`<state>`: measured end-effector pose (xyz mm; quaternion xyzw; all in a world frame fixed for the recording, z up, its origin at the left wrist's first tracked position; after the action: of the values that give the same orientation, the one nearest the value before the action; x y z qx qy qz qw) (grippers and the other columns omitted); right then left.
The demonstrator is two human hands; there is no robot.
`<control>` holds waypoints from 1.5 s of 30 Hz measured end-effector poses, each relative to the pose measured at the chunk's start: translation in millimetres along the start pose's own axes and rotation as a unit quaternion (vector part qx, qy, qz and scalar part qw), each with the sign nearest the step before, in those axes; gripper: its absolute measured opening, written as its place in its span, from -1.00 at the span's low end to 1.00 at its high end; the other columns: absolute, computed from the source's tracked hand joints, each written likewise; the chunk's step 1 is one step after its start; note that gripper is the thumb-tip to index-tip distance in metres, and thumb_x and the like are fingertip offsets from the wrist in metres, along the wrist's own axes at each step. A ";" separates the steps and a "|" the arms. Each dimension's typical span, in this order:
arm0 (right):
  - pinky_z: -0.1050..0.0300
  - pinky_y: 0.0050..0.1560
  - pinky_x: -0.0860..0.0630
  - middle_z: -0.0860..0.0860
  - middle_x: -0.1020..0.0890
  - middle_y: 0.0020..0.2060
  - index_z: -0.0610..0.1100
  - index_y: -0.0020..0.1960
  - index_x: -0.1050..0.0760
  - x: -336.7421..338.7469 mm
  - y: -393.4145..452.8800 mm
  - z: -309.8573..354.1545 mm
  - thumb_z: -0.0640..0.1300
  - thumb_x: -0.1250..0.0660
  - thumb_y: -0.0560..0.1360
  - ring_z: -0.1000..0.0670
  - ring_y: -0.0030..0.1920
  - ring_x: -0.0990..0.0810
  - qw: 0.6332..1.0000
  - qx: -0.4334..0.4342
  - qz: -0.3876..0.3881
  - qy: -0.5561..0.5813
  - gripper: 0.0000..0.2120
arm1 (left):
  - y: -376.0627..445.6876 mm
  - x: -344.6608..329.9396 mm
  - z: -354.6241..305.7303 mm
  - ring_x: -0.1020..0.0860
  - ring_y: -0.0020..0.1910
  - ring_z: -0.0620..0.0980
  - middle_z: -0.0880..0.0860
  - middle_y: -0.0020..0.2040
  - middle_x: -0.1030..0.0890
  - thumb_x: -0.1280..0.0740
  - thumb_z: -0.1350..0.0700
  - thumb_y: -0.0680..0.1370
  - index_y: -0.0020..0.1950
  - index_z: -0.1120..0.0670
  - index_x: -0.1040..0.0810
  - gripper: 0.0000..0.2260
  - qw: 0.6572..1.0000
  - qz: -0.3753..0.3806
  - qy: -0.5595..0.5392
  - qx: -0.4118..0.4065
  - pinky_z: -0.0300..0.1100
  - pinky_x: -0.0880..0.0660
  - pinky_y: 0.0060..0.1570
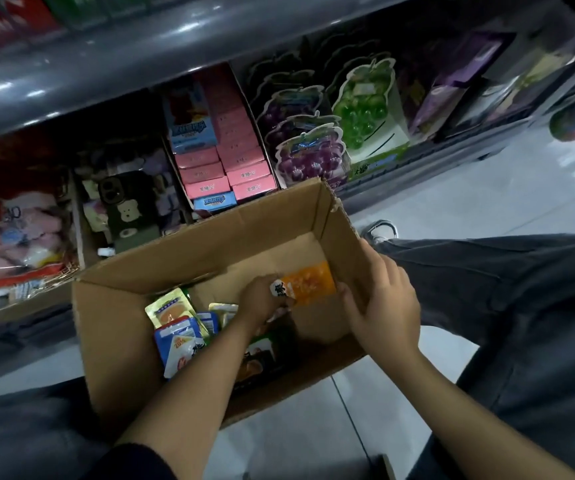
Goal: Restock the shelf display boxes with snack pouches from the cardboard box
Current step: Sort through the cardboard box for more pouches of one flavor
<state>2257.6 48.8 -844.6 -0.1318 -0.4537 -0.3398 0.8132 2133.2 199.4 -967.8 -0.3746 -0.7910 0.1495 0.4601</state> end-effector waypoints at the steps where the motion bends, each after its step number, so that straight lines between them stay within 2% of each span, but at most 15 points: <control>1: 0.00 -0.08 -0.51 -0.07 -0.57 0.15 -0.11 0.42 -0.31 0.6 0.2 0.2 -0.07 -0.39 0.45 -0.13 0.07 -0.53 1.000 -0.001 0.001 0.000 -0.41 | 0.2 5.7 1.6 -0.46 0.11 -0.09 0.03 0.24 -0.53 -0.50 0.20 0.41 0.32 0.16 -0.49 -0.50 0.999 0.035 -0.024 0.011 -0.34 -0.32 -0.10; 4: -0.02 -0.11 -0.51 -0.10 -0.57 0.13 -0.14 0.41 -0.32 1.4 0.1 1.6 -0.12 -0.40 0.43 -0.16 0.04 -0.54 1.000 0.000 0.002 -0.004 -0.42 | -3.1 28.8 9.3 -0.37 0.36 -0.01 0.02 0.43 -0.36 -0.49 0.08 0.44 0.44 0.15 -0.35 -0.37 0.990 0.141 0.011 0.022 -0.40 -0.35 0.02; 5: -0.01 -0.11 -0.51 -0.10 -0.57 0.13 -0.14 0.41 -0.33 1.0 0.3 1.9 -0.14 -0.41 0.42 -0.17 0.04 -0.54 1.000 -0.003 0.003 -0.005 -0.41 | -6.9 35.2 12.7 -0.34 0.40 0.02 0.03 0.48 -0.31 -0.47 0.01 0.44 0.47 0.14 -0.30 -0.33 0.984 0.169 0.040 0.026 -0.43 -0.33 0.01; 7: 0.01 -0.10 -0.48 -0.10 -0.57 0.13 -0.12 0.41 -0.32 0.8 0.8 2.6 -0.15 -0.40 0.42 -0.16 0.06 -0.52 1.000 -0.012 0.007 -0.013 -0.41 | -13.3 42.8 23.9 -0.29 0.44 0.04 0.03 0.51 -0.24 -0.45 -0.09 0.44 0.50 0.12 -0.26 -0.28 0.977 0.199 0.067 0.045 -0.36 -0.27 0.09; 11: 0.00 -0.06 -0.46 -0.09 -0.54 0.16 -0.09 0.44 -0.28 0.7 0.4 1.9 -0.19 -0.36 0.41 -0.14 0.10 -0.49 0.999 -0.026 0.012 -0.023 -0.38 | -30.4 44.1 48.1 -0.32 0.41 0.04 0.04 0.48 -0.30 -0.46 -0.13 0.41 0.47 0.11 -0.32 -0.29 0.976 0.192 0.088 0.059 -0.22 -0.31 0.24; 15: -0.02 -0.07 -0.46 -0.10 -0.53 0.15 -0.09 0.44 -0.28 -0.3 -0.4 2.7 -0.21 -0.35 0.39 -0.14 0.08 -0.47 0.999 -0.023 0.012 -0.026 -0.37 | -45.4 37.1 60.9 -0.49 0.18 0.03 0.06 0.25 -0.53 -0.46 -0.03 0.45 0.25 0.12 -0.51 -0.56 0.973 0.179 0.140 0.028 -0.21 -0.41 -0.02; 18: -0.05 -0.04 -0.47 -0.10 -0.52 0.16 -0.09 0.43 -0.28 -0.1 -0.3 2.7 -0.21 -0.35 0.39 -0.15 0.10 -0.47 0.999 -0.026 0.012 -0.029 -0.38 | -48.7 37.0 66.9 -0.46 0.07 -0.03 0.00 0.13 -0.49 -0.43 -0.07 0.46 0.20 0.06 -0.46 -0.60 0.973 0.187 0.132 0.023 -0.19 -0.39 -0.04; 21: -0.04 -0.01 -0.46 -0.09 -0.51 0.20 -0.08 0.44 -0.27 -1.0 -0.3 2.5 -0.19 -0.33 0.42 -0.15 0.14 -0.45 0.999 -0.030 0.015 -0.029 -0.39 | -47.5 38.1 69.6 -0.42 0.28 0.00 0.01 0.29 -0.45 -0.41 -0.07 0.48 0.36 0.02 -0.34 -0.49 0.973 0.217 0.075 0.030 -0.18 -0.39 0.19; 24: -0.01 -0.03 -0.44 -0.08 -0.50 0.21 -0.07 0.45 -0.26 -0.8 -0.5 2.8 -0.19 -0.32 0.43 -0.14 0.14 -0.44 0.999 -0.032 0.014 -0.030 -0.39 | -53.1 34.4 62.0 -0.30 0.40 -0.01 -0.06 0.40 -0.34 -0.46 -0.08 0.43 0.46 -0.06 -0.27 -0.35 0.968 0.238 0.077 0.001 -0.19 -0.29 0.26; 27: -0.01 -0.02 -0.43 -0.09 -0.50 0.21 -0.08 0.45 -0.26 0.3 -0.5 3.3 -0.19 -0.32 0.43 -0.14 0.14 -0.44 0.999 -0.035 0.016 -0.029 -0.40 | -50.8 26.6 59.8 -0.33 0.37 0.00 -0.06 0.38 -0.36 -0.49 -0.07 0.40 0.41 -0.07 -0.34 -0.37 0.967 0.228 0.108 -0.026 -0.20 -0.31 0.23; 30: -0.01 0.00 -0.45 -0.08 -0.50 0.22 -0.08 0.45 -0.26 0.6 -0.2 3.4 -0.19 -0.32 0.44 -0.13 0.15 -0.45 0.999 -0.040 0.018 -0.030 -0.40 | -49.0 25.7 59.3 -0.38 0.33 0.01 -0.01 0.39 -0.41 -0.39 0.03 0.50 0.40 -0.01 -0.38 -0.52 0.972 0.200 0.118 -0.040 -0.28 -0.30 0.14; 34: 0.01 -0.01 -0.44 -0.07 -0.50 0.22 -0.07 0.45 -0.26 0.4 -0.6 3.5 -0.19 -0.33 0.44 -0.13 0.15 -0.44 0.998 -0.045 0.017 -0.031 -0.40 | -51.2 21.9 58.3 -0.42 0.30 -0.01 -0.04 0.33 -0.45 -0.37 0.07 0.51 0.35 -0.03 -0.40 -0.59 0.975 0.189 0.107 -0.051 -0.29 -0.34 0.12; 37: 0.00 -0.01 -0.45 -0.07 -0.50 0.22 -0.08 0.44 -0.26 -0.2 -0.5 3.2 -0.18 -0.32 0.44 -0.13 0.16 -0.44 0.998 -0.045 0.017 -0.036 -0.41 | -50.3 19.1 59.5 -0.45 0.25 0.01 0.00 0.34 -0.47 -0.39 0.01 0.48 0.37 -0.05 -0.36 -0.53 0.972 0.190 0.131 -0.040 -0.17 -0.43 0.18; 40: -0.02 0.00 -0.47 -0.07 -0.49 0.24 -0.08 0.44 -0.26 0.0 0.0 3.7 -0.17 -0.32 0.45 -0.12 0.17 -0.44 0.998 -0.050 0.019 -0.038 -0.42 | -49.4 17.6 59.7 -0.44 0.28 0.04 0.00 0.34 -0.46 -0.45 0.00 0.46 0.38 0.00 -0.40 -0.48 0.975 0.185 0.113 -0.037 -0.20 -0.40 0.17; 45: -0.03 -0.02 -0.48 -0.07 -0.50 0.22 -0.09 0.43 -0.27 0.6 -0.2 4.8 -0.18 -0.32 0.44 -0.12 0.14 -0.45 0.998 -0.046 0.017 -0.036 -0.42 | -48.2 19.2 56.2 -0.54 0.06 0.02 0.05 0.08 -0.62 -0.46 0.01 0.45 0.09 0.16 -0.62 -0.70 0.991 0.128 0.042 -0.004 -0.20 -0.42 -0.03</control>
<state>2254.6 50.9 -841.5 -0.1894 -0.4643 -0.3416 0.7949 2058.4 187.0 -957.9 -0.4803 -0.7172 0.1879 0.4687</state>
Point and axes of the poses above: each hand's wrist, its own y-axis towards the middle knuckle, its own x-axis out of the back of the hand, z = x × y, the point moved 2 cm from there along y, towards the middle knuckle
